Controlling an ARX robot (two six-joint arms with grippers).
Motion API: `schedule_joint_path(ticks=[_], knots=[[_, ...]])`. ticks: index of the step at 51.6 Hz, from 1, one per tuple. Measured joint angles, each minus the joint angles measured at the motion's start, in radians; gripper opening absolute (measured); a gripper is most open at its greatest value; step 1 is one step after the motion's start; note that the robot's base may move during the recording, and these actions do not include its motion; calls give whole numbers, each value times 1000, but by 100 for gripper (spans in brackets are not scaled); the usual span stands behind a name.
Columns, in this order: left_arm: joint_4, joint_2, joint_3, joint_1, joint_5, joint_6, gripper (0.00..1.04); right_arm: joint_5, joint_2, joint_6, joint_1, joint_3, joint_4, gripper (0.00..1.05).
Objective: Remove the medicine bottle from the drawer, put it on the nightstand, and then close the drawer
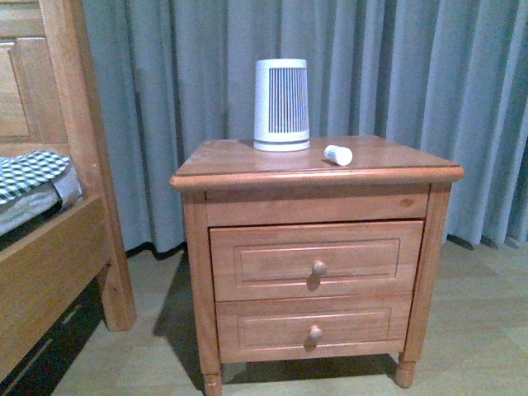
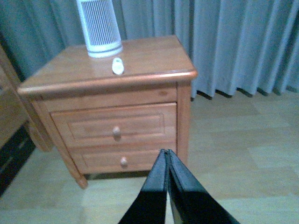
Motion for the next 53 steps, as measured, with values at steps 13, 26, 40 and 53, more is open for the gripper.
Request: schedule_joint_path(ticks=[13, 26, 40, 53], knots=[[0, 0, 0, 0, 0, 0, 98, -7, -444, -55, -1, -286, -73, 3], [-1, 0, 0, 0, 0, 0, 98, -8, -547, -62, -1, -414, -56, 3], [-1, 0, 0, 0, 0, 0, 98, -7, -547, -62, -1, -414, -56, 3], [-1, 0, 0, 0, 0, 0, 98, -7, -547, -64, -1, -414, -56, 49]])
